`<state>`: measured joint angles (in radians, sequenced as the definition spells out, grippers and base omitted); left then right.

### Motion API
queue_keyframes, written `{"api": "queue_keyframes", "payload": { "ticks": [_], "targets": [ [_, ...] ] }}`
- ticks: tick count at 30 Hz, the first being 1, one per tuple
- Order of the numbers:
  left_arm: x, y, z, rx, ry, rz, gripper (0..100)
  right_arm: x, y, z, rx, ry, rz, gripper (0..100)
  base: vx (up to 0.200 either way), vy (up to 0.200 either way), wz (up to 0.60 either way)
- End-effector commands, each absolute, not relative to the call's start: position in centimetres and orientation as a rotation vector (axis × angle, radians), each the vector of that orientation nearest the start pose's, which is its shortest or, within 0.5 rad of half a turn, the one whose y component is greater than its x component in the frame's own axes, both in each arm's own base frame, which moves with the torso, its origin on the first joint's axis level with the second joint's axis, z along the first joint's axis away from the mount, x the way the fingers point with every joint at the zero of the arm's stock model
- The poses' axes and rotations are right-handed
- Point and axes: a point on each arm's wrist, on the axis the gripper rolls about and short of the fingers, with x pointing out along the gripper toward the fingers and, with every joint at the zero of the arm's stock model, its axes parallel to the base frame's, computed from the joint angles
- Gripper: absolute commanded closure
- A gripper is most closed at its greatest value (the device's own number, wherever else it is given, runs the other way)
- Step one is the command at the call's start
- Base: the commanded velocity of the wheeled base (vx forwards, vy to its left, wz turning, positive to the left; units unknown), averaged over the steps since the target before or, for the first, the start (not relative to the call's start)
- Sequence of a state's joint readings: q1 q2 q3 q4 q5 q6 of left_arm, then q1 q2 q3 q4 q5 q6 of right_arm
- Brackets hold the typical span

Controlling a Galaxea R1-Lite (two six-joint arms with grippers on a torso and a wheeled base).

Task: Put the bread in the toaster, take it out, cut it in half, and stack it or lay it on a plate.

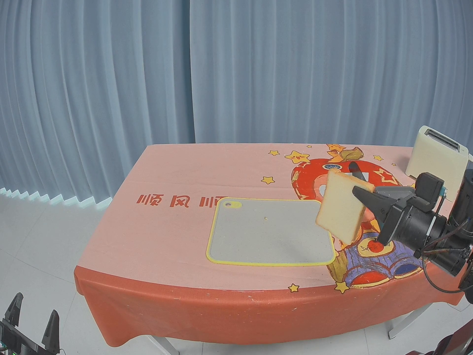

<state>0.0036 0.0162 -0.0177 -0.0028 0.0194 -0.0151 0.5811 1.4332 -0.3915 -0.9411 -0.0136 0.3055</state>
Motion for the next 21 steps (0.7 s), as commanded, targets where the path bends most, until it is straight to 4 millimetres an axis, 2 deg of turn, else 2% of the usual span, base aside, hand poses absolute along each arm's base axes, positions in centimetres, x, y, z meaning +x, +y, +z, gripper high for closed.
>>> {"api": "queue_keyframes", "payload": {
  "ticks": [1,21],
  "targets": [
    [-2.2,0.04,7.6,-0.015,0.007,0.023,0,18.18,12.34,16.84,0.27,0.214,0.554,100,0.0,0.0,0.0],
    [-2.2,0.04,7.6,-0.015,0.007,0.023,0,18.95,12.9,16.11,0.385,0.28,0.53,100,0.0,0.0,0.0]
  ]
}}
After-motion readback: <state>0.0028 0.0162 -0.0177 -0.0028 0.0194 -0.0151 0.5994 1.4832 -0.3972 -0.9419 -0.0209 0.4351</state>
